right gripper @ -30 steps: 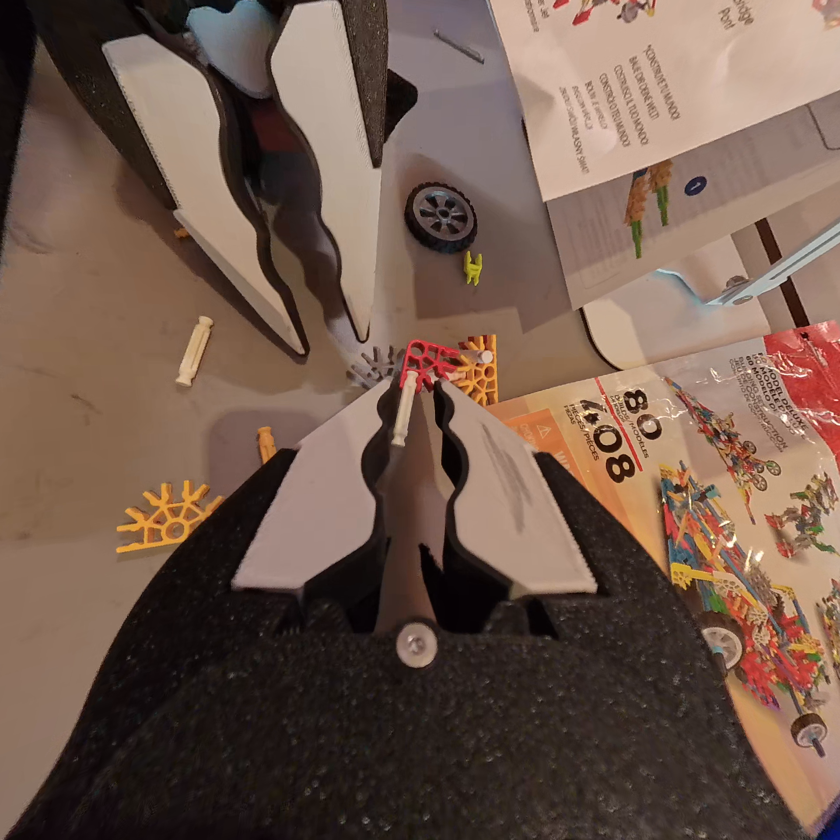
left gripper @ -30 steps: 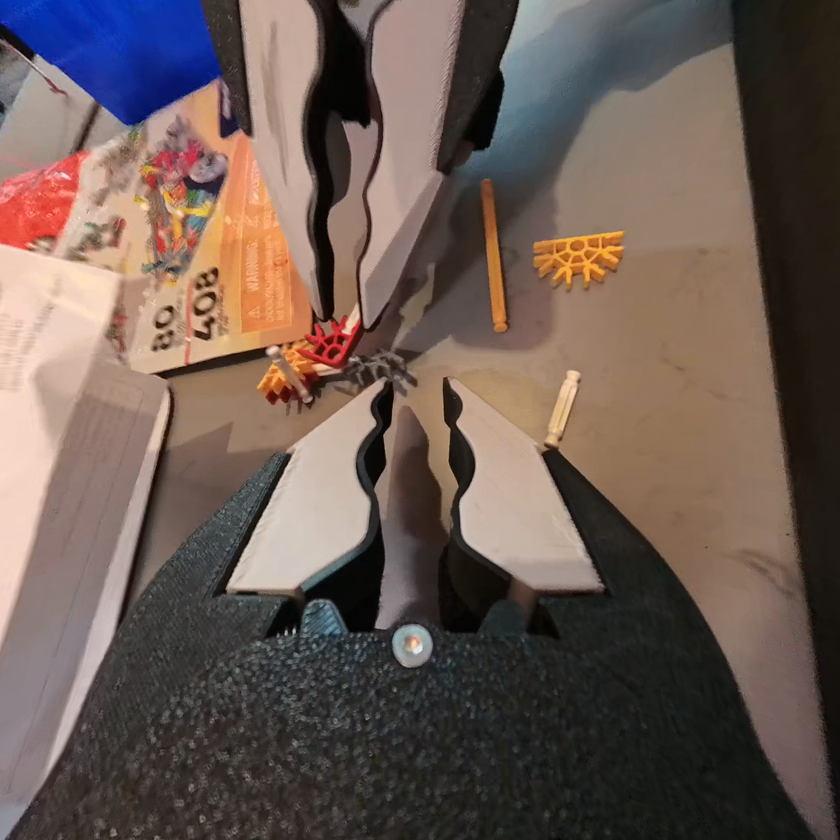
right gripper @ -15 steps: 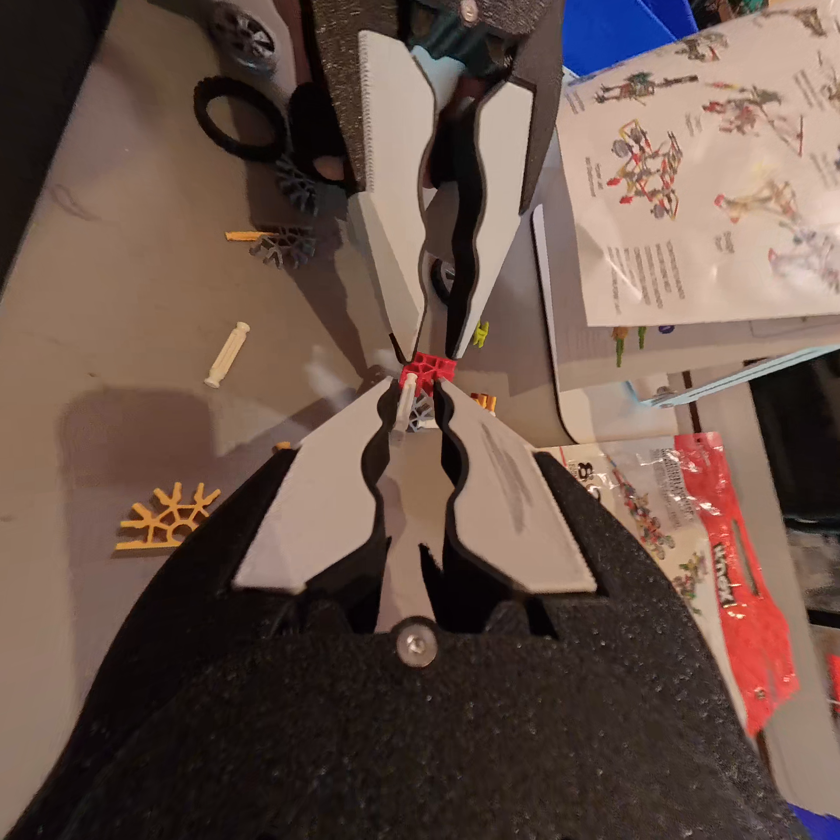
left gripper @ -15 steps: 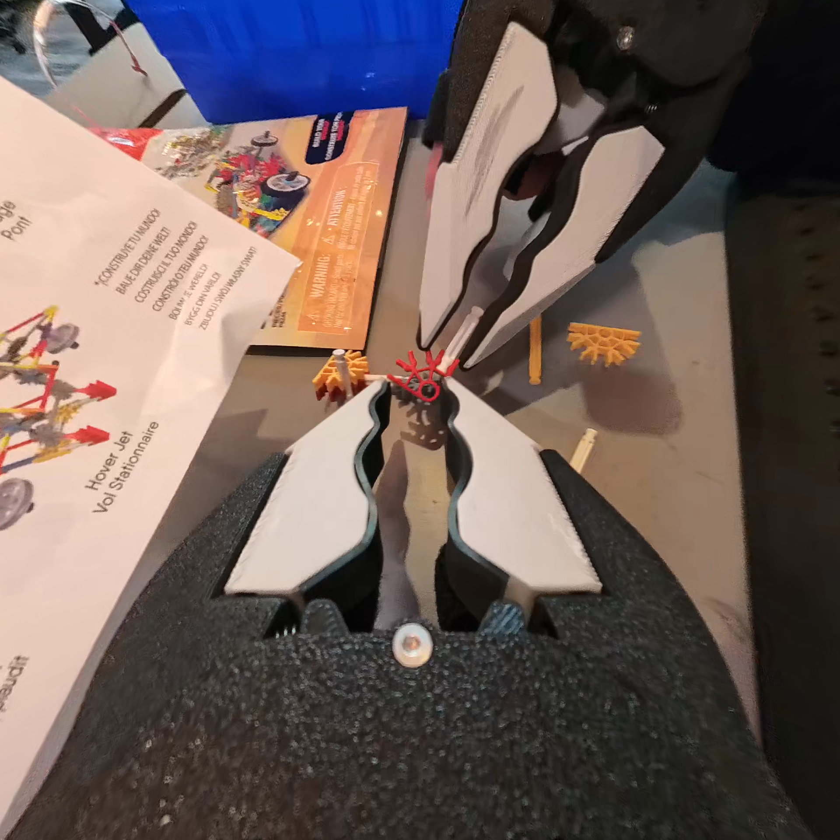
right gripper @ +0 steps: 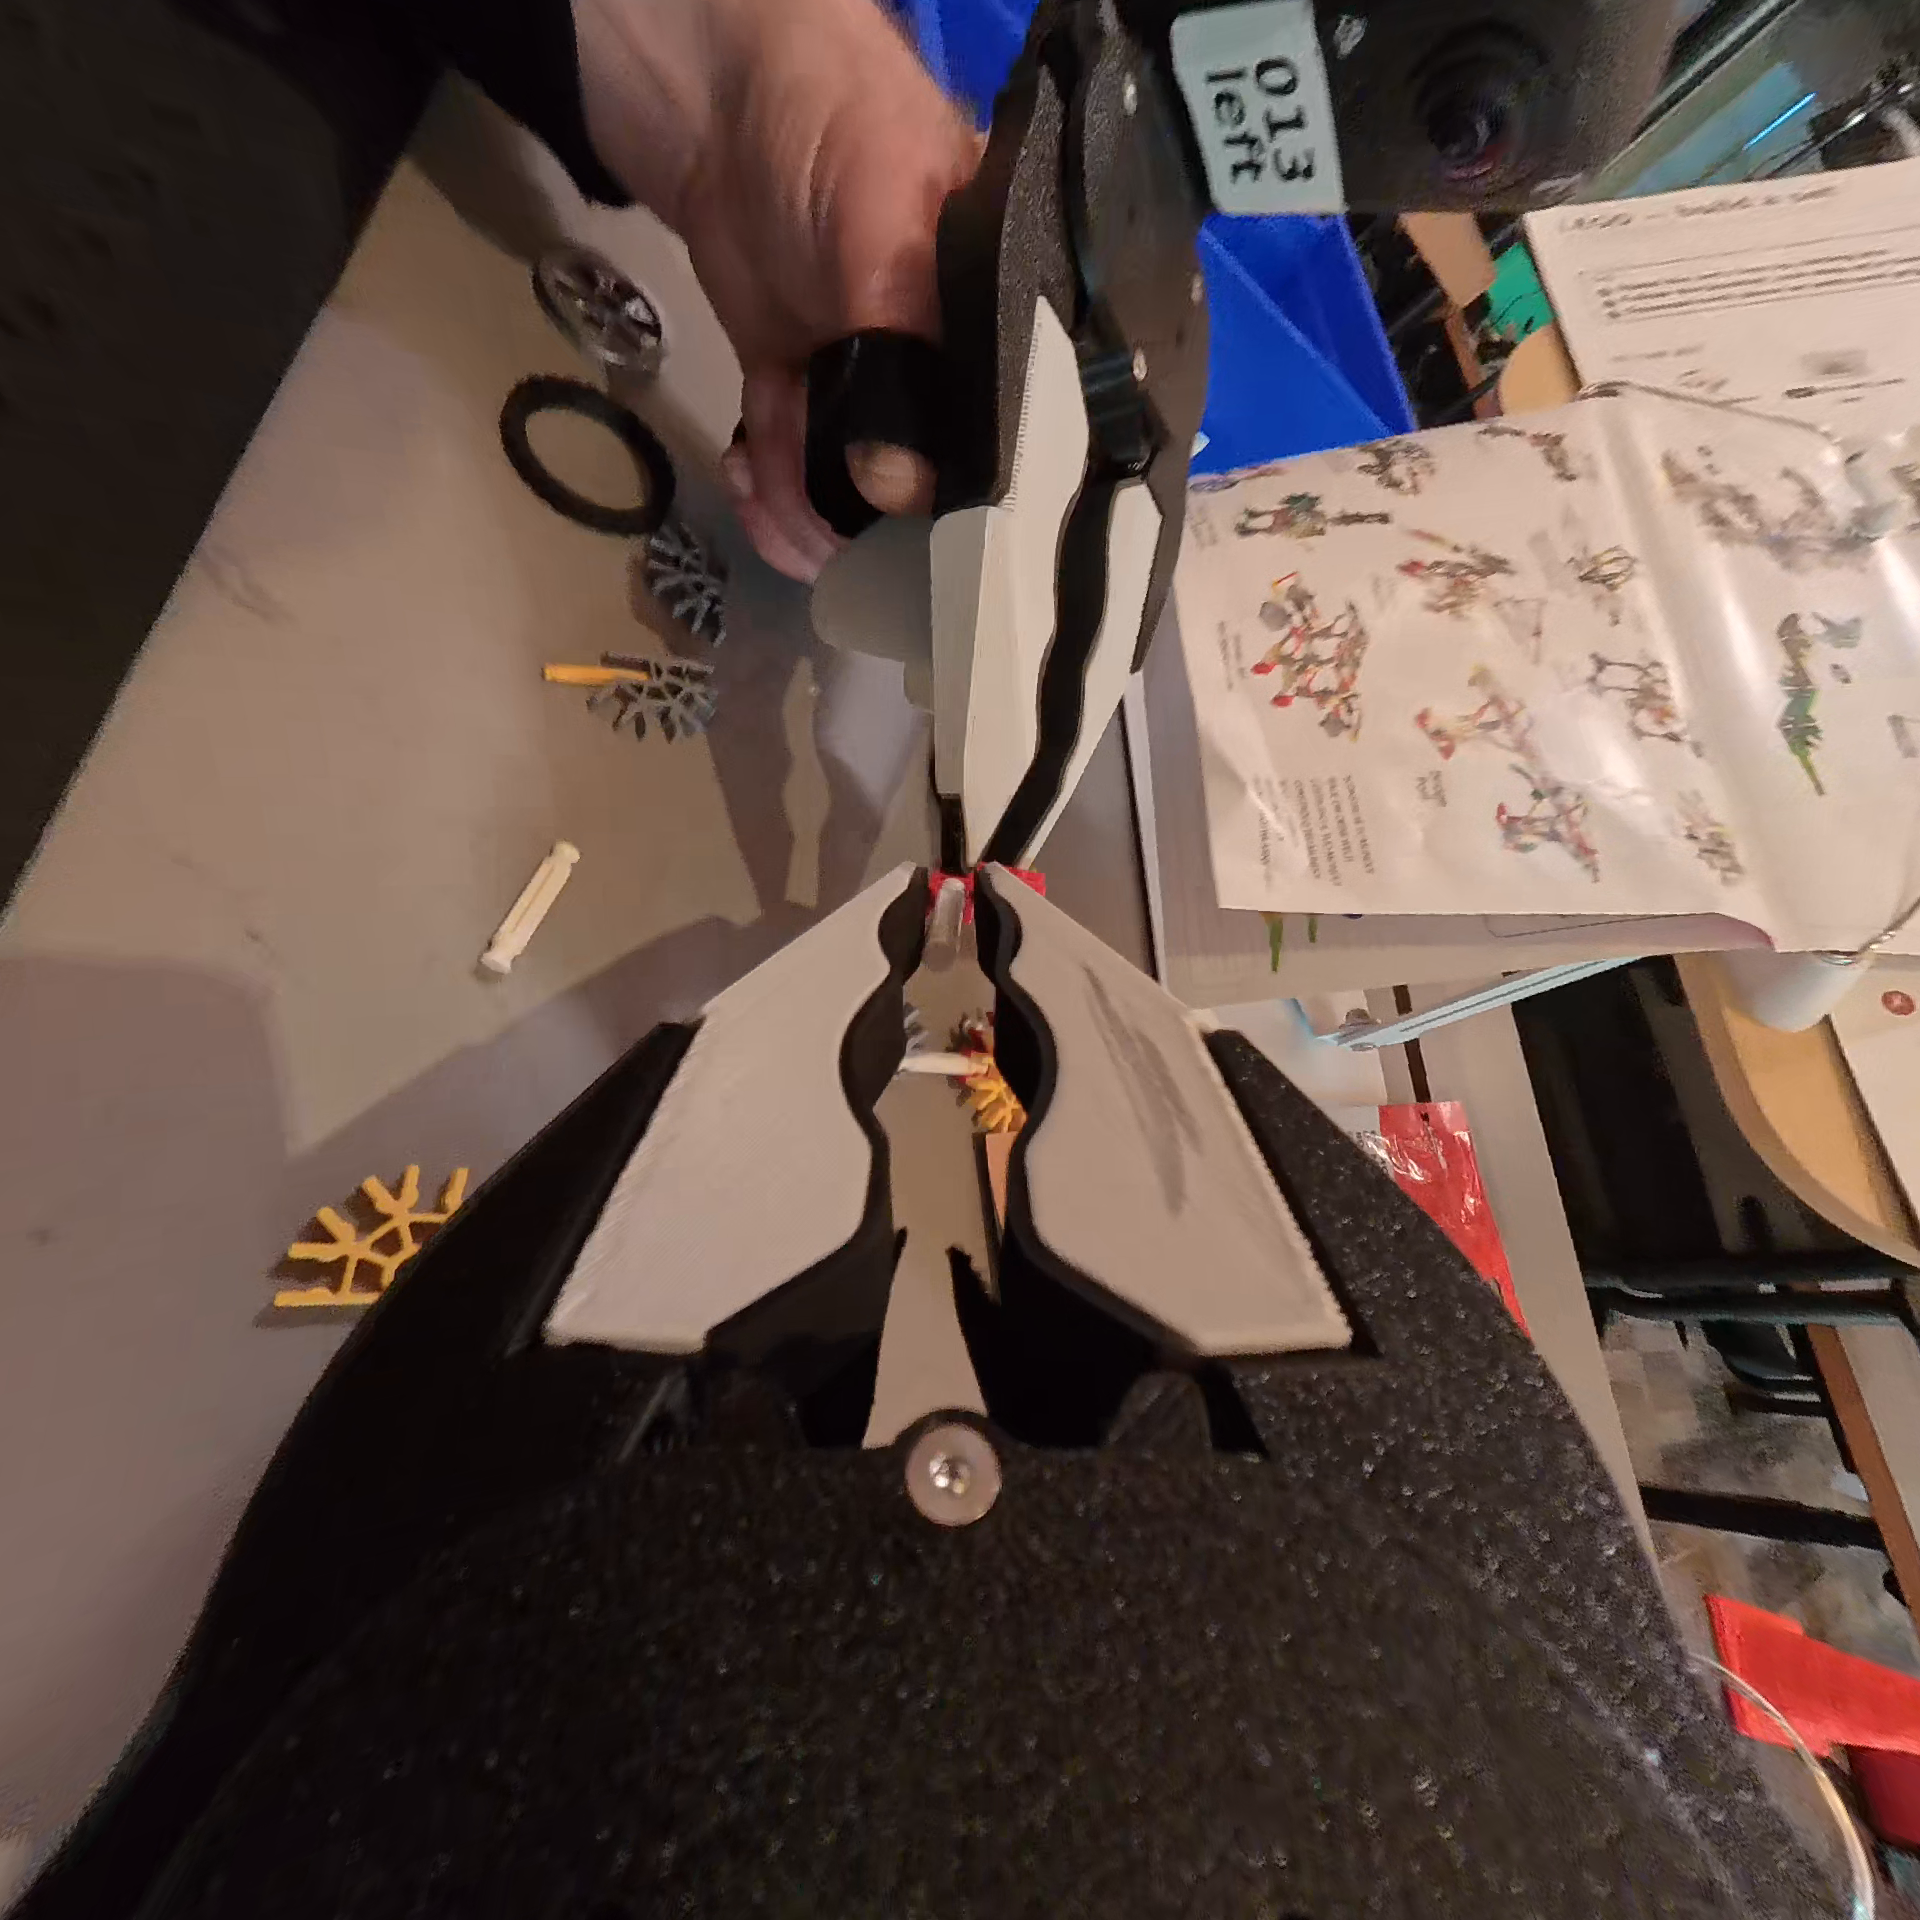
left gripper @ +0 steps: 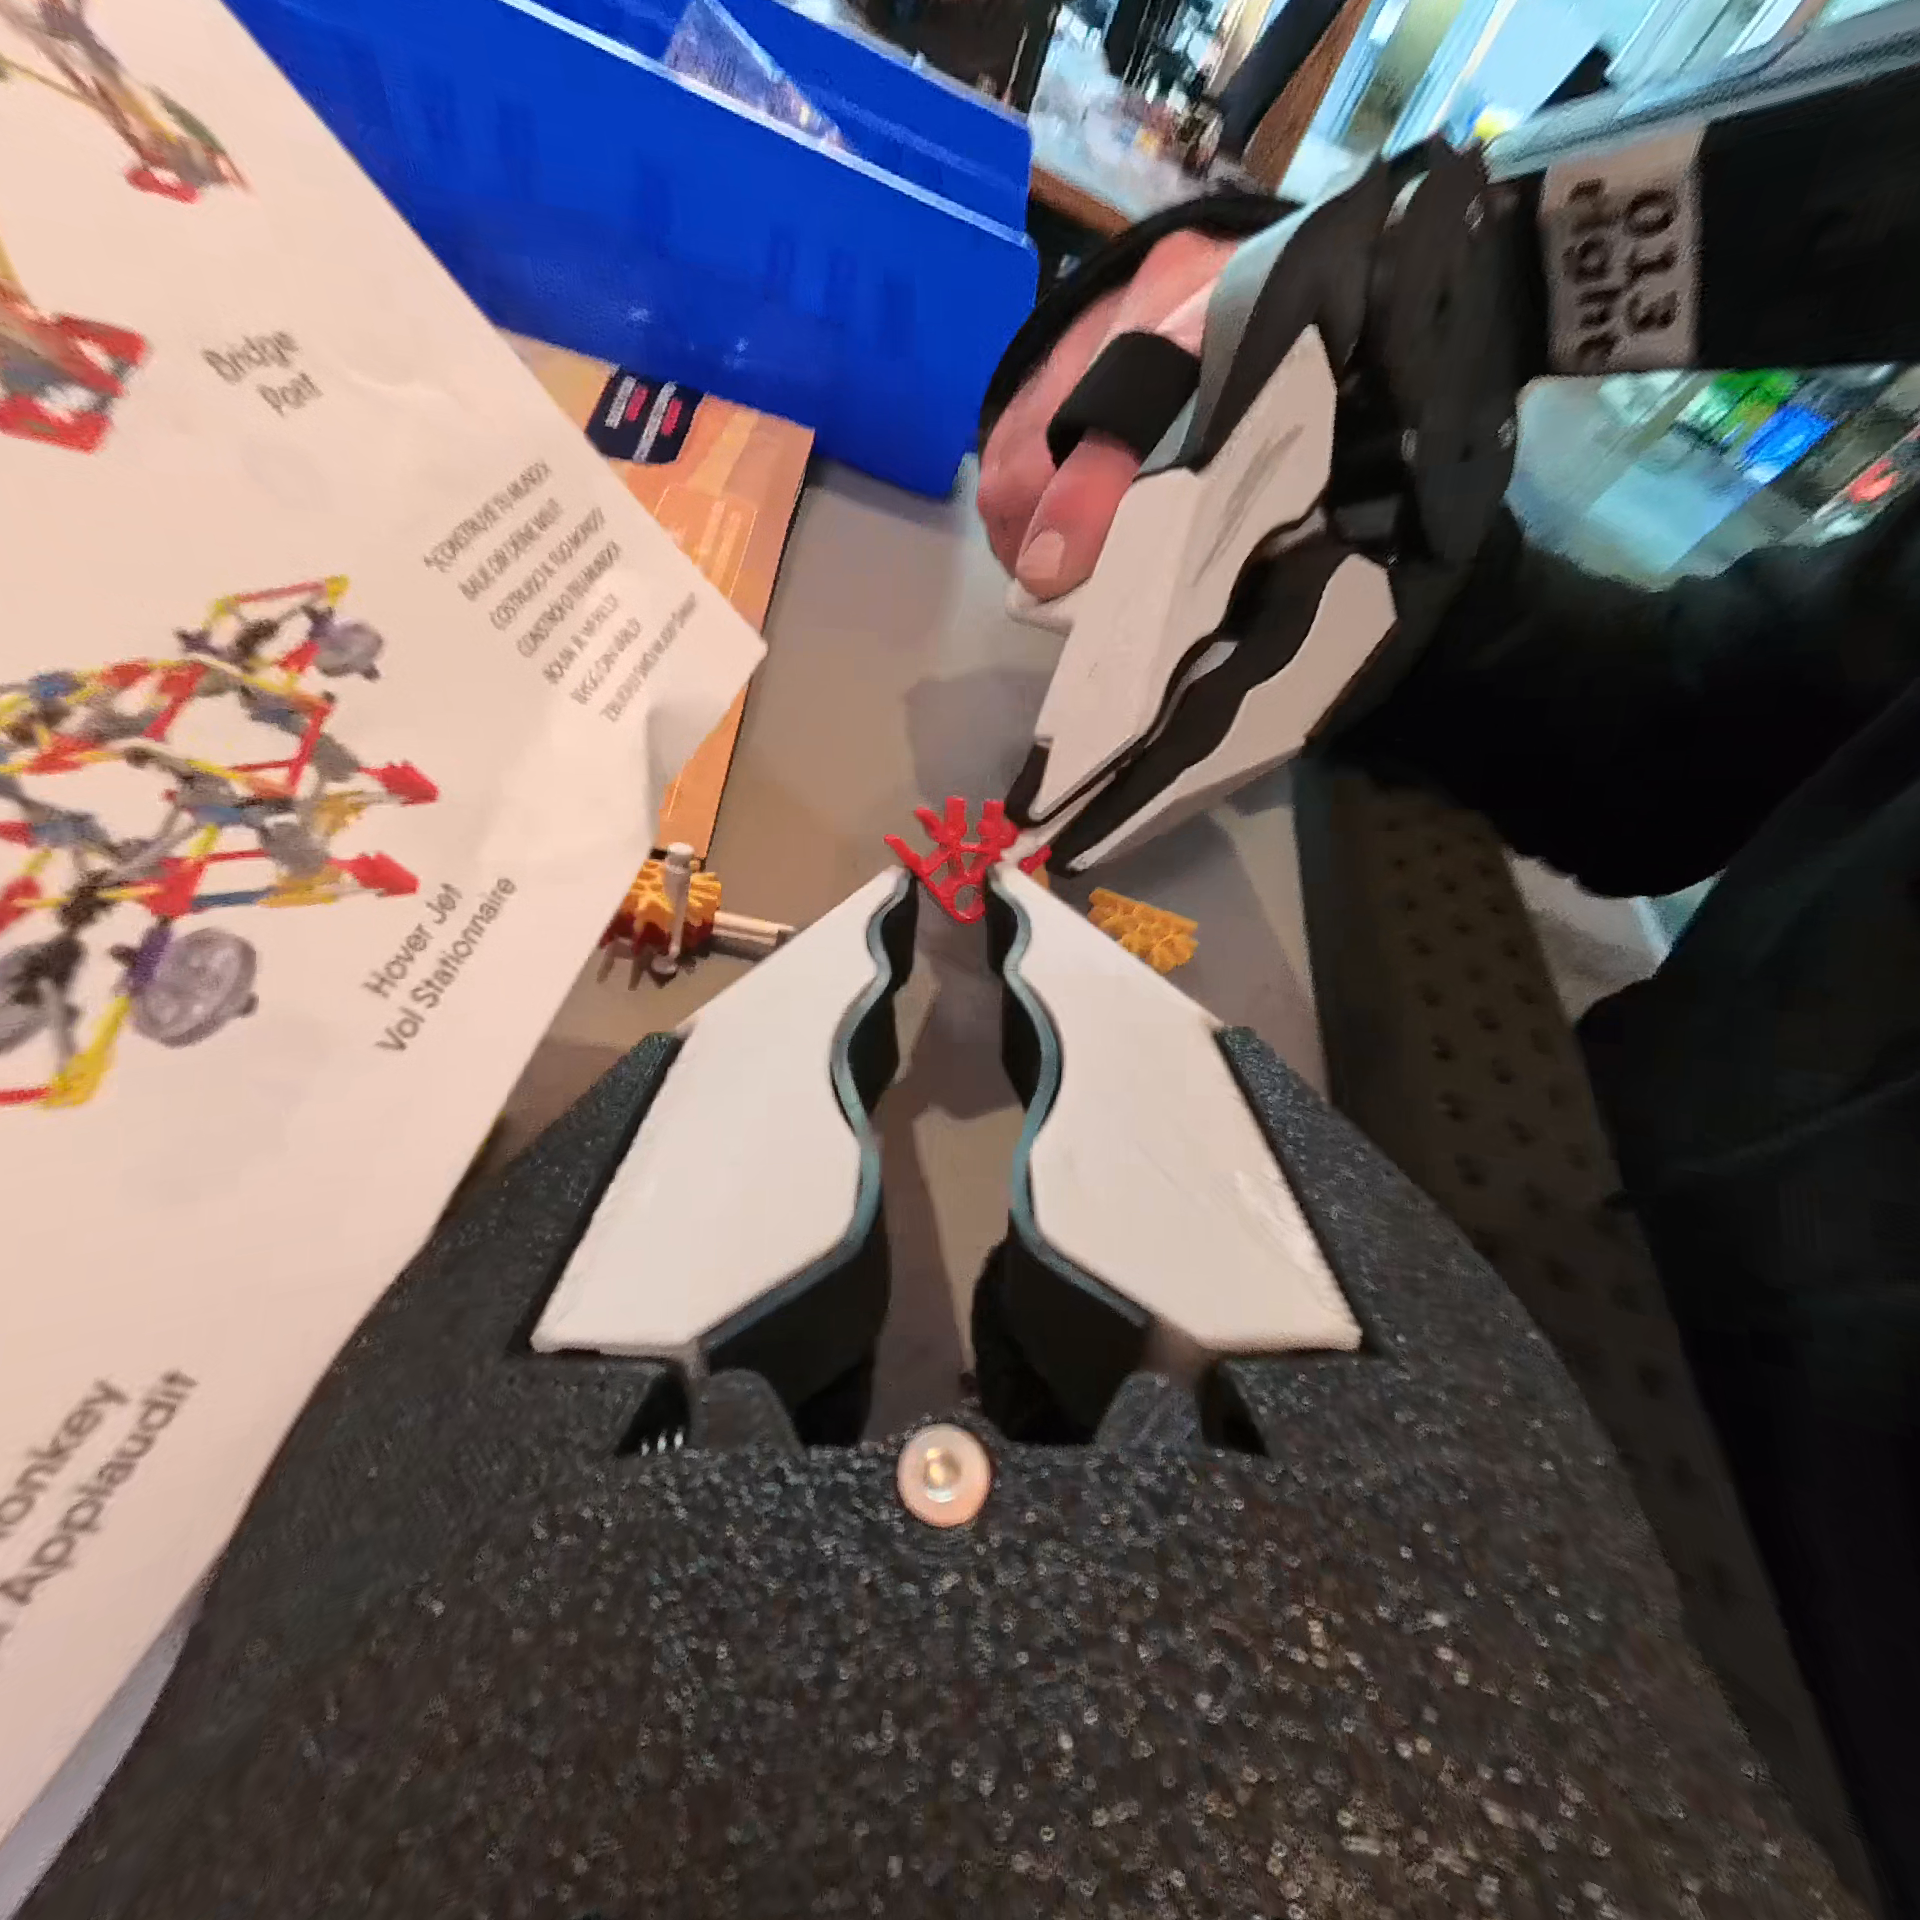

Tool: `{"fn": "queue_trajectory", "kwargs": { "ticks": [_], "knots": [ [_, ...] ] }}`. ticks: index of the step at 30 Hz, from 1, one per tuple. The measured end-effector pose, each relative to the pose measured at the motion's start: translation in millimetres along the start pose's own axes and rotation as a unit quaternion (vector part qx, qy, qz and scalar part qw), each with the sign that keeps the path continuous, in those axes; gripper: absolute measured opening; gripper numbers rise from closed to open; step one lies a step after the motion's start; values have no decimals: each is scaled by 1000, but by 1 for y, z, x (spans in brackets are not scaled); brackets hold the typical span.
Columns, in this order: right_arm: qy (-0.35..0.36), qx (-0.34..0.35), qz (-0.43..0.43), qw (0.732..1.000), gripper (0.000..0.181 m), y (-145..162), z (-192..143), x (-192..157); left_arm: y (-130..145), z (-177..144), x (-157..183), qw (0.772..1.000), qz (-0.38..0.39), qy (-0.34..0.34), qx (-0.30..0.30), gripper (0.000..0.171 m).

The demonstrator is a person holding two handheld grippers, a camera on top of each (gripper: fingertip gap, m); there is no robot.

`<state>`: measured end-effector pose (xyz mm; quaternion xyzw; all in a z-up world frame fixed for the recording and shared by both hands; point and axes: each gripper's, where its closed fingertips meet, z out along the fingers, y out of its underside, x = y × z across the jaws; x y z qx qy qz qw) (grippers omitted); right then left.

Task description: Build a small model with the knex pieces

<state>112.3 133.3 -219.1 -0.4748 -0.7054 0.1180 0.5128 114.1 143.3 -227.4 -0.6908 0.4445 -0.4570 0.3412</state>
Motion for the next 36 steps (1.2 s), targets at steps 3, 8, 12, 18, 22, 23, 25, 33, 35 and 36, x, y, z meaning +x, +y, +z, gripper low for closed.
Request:
{"fn": "queue_trajectory", "kwargs": {
  "ticks": [3, 8, 12, 18, 22, 23, 25, 33, 35, 36],
  "knots": [
    [6, 23, 19, 1000, 5, -5, -4, 5, -6, -2, 1, 1000, 9, 4, 18, 3],
    [6, 61, 94, 994, 5, -7, -11, 18, -17, -6, 1, 998, 35, -9, 45, 0],
    [-2, 87, 161, 983, 12, -6, -16, 27, -19, -8, -5, 995, 76, -47, 43, 0],
    [-34, 36, 261, 964, 22, 26, -5, 26, -14, -9, -15, 988, 124, -89, 24, 0],
    [-49, -48, 268, 961, 24, 58, 2, 14, 1, -8, -25, 982, 145, -116, -27, 0],
    [-59, -65, 275, 958, 26, 64, 3, 10, 5, -7, -26, 981, 146, -121, -41, 0],
    [-75, -94, 282, 952, 29, 74, 4, 2, 10, -4, -29, 978, 153, -132, -57, 1],
    [-96, -177, 289, 936, 30, 102, 9, -17, 27, 3, -36, 972, 155, -144, -101, 13],
    [-96, -180, 283, 937, 28, 100, 10, -17, 29, 6, -36, 970, 161, -146, -107, 14],
    [-94, -180, 277, 939, 28, 100, 10, -17, 31, 6, -37, 969, 164, -149, -112, 14]
  ]
}}
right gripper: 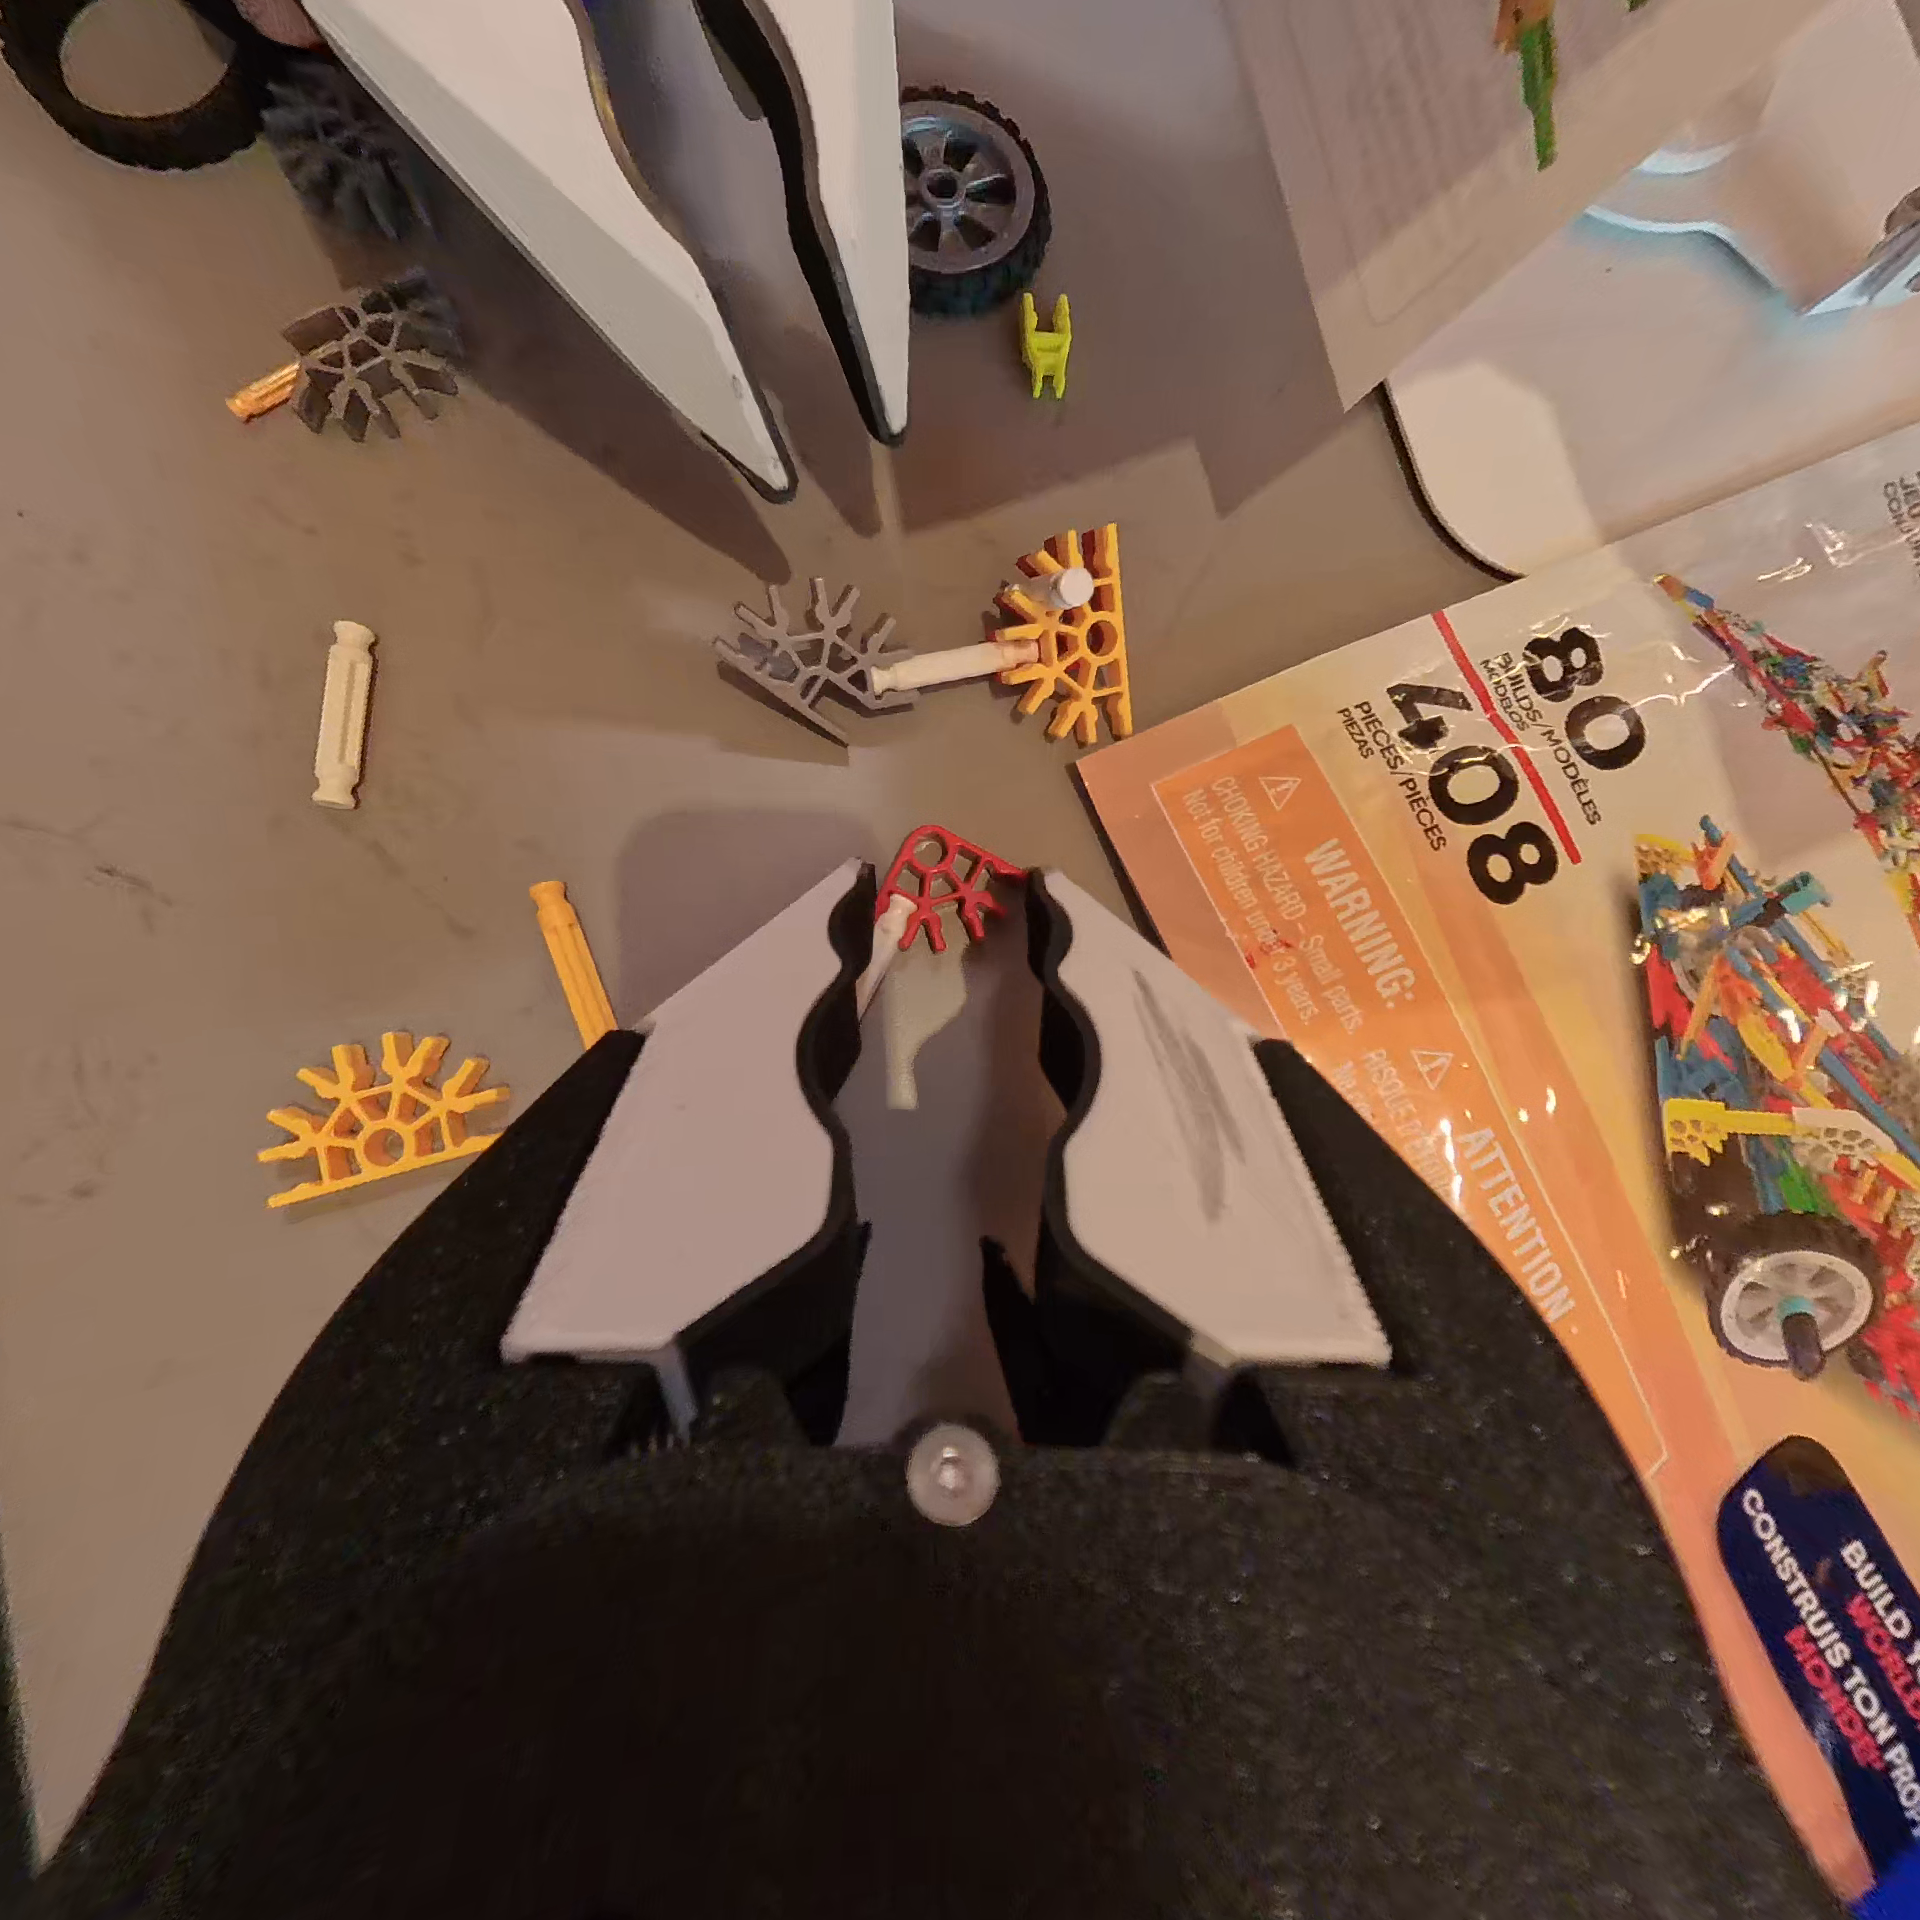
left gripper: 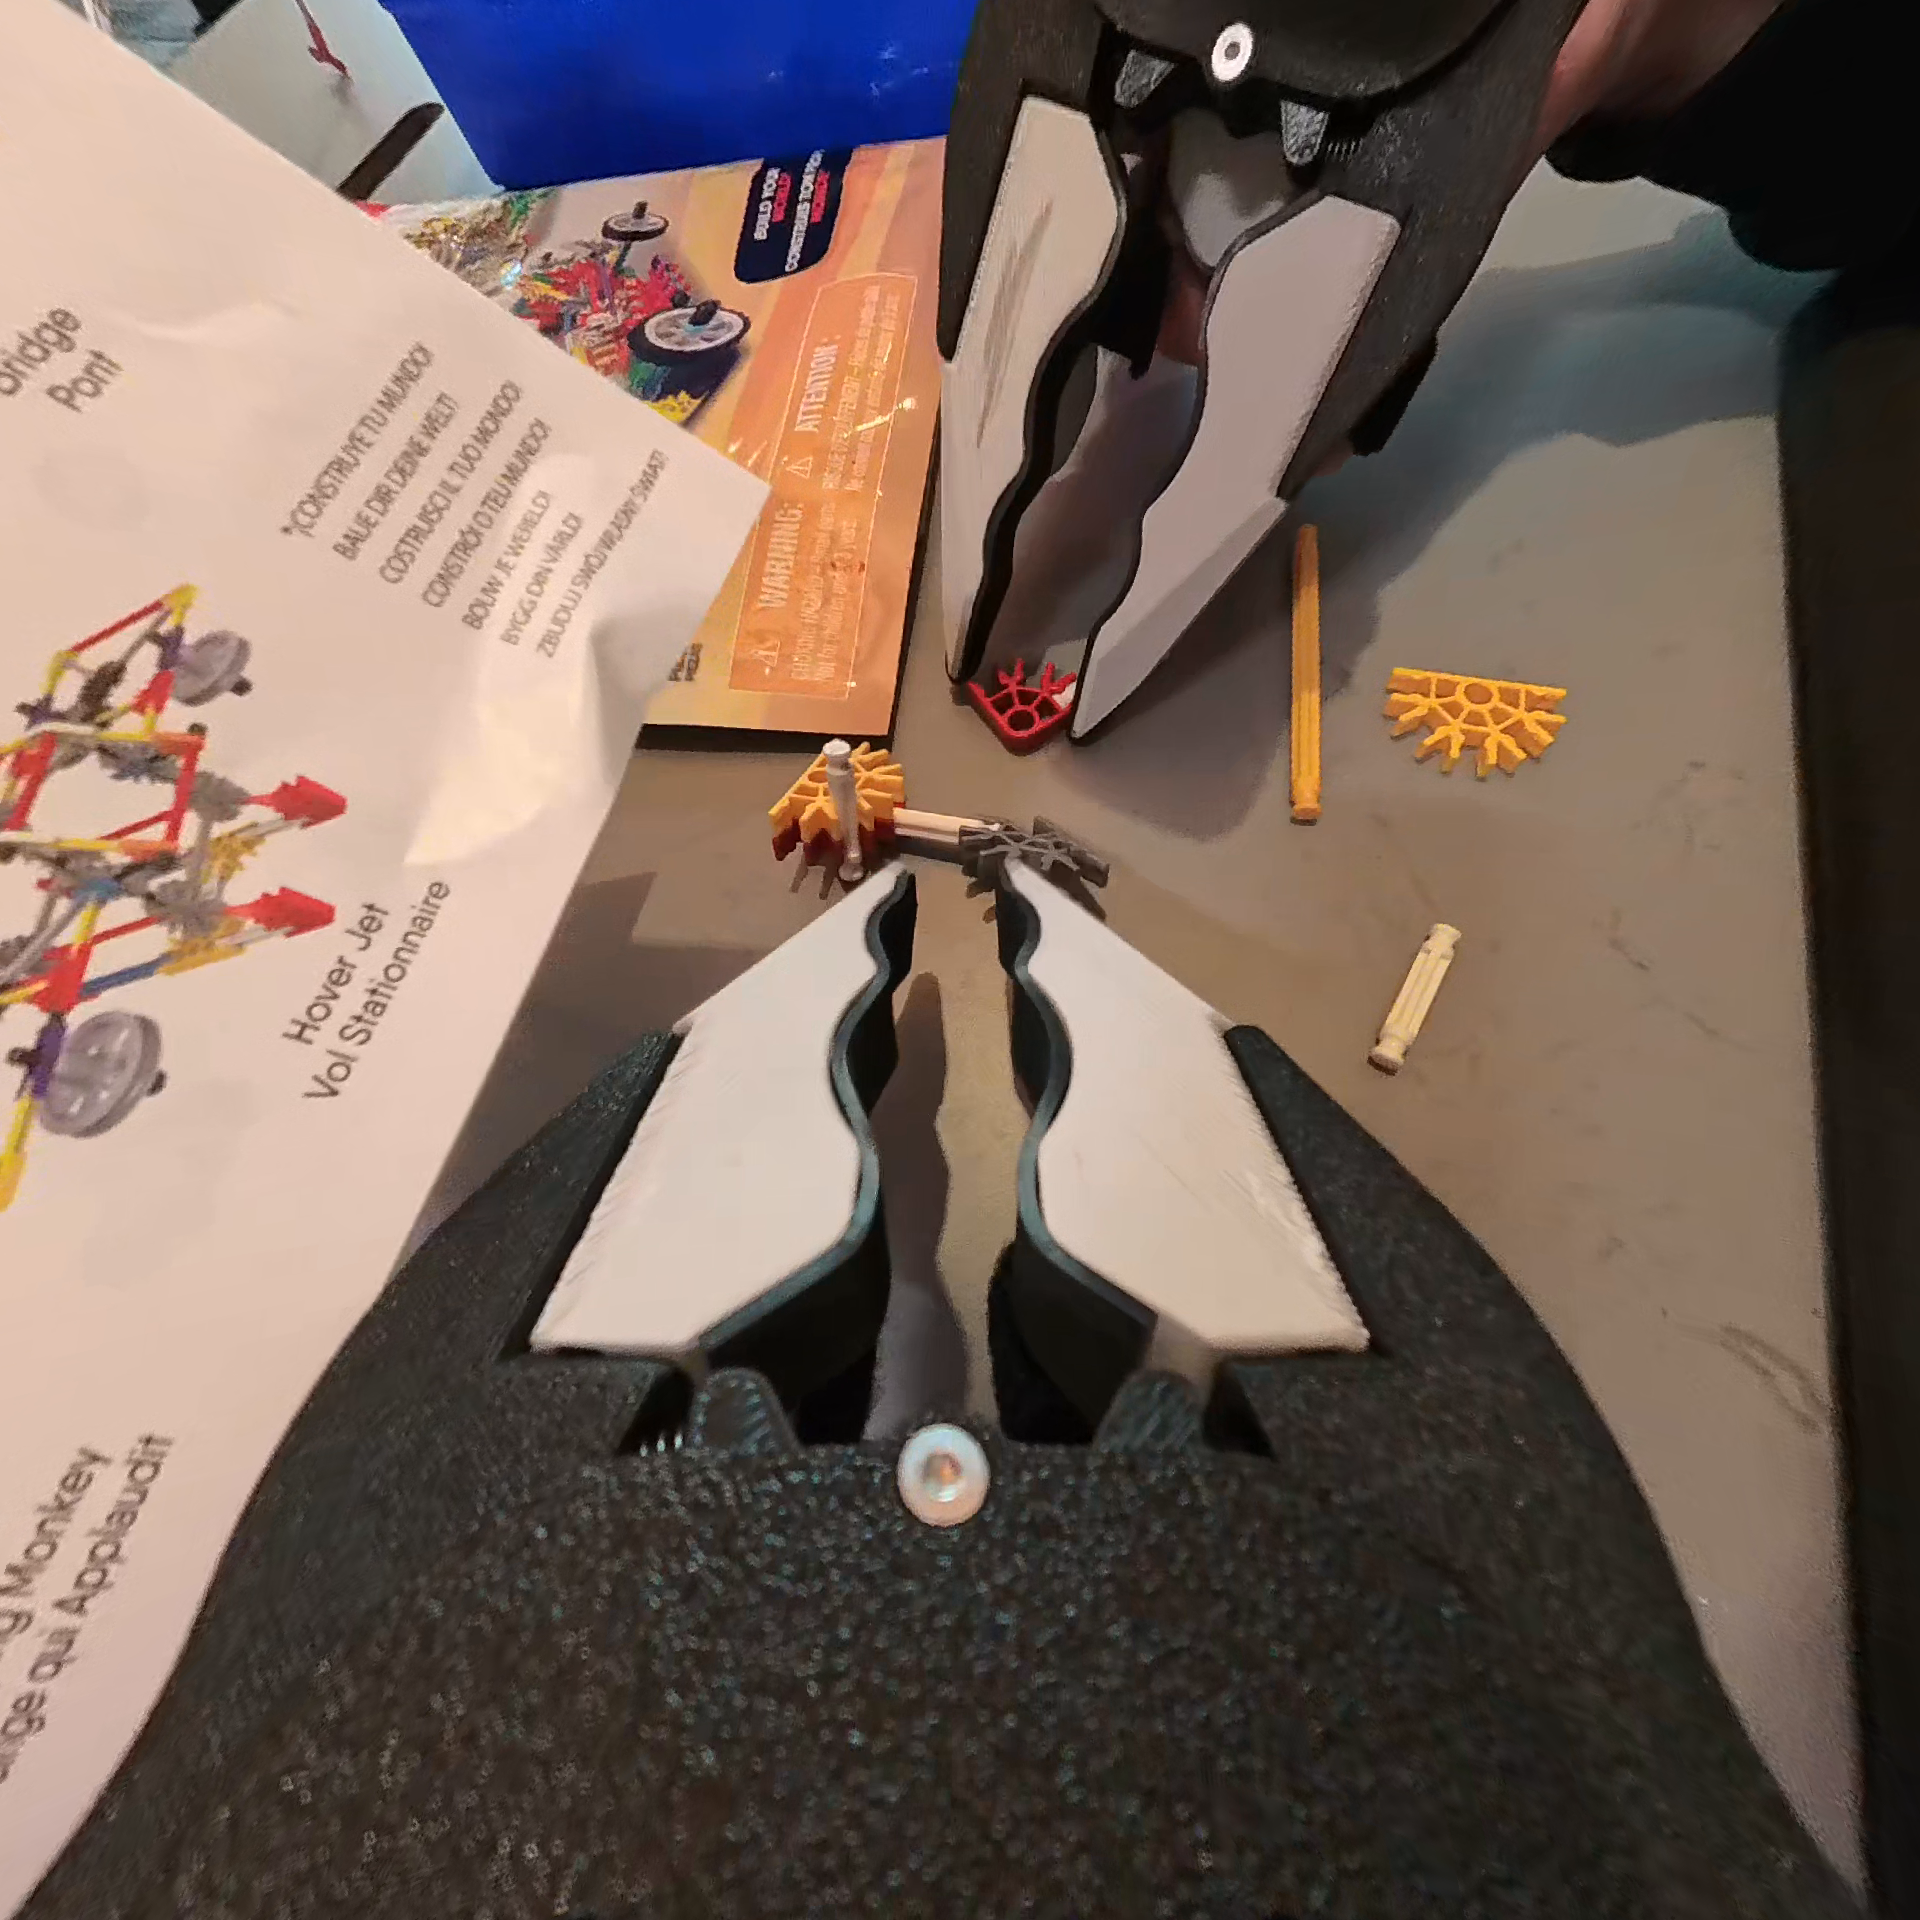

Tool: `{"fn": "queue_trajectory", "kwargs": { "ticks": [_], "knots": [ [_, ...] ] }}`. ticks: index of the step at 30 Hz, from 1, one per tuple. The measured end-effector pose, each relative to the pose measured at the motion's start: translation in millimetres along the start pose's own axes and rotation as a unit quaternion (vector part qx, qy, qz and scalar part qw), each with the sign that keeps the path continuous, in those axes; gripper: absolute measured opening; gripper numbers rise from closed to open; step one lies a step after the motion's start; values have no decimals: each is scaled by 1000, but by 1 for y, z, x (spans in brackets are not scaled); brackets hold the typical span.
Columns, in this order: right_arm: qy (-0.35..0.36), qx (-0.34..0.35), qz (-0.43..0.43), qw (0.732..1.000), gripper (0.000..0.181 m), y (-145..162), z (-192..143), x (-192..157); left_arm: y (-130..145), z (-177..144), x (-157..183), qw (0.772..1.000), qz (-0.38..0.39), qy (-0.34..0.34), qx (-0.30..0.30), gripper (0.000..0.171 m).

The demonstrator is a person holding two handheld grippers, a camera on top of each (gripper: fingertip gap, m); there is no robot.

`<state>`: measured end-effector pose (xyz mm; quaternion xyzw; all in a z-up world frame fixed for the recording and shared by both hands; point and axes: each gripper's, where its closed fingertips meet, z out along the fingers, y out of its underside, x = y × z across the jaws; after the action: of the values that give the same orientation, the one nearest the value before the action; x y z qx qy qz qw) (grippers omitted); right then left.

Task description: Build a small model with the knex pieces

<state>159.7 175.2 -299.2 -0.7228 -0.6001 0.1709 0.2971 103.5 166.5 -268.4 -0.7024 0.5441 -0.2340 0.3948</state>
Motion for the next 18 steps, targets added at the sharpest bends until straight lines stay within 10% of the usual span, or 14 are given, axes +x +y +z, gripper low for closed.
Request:
{"fn": "queue_trajectory", "kwargs": {
  "ticks": [18],
  "knots": [
    [-84, 208, 60, 973, 27, -65, -30, -15, -22, -6, -8, 989, 111, -93, 43, 25]
  ]
}}
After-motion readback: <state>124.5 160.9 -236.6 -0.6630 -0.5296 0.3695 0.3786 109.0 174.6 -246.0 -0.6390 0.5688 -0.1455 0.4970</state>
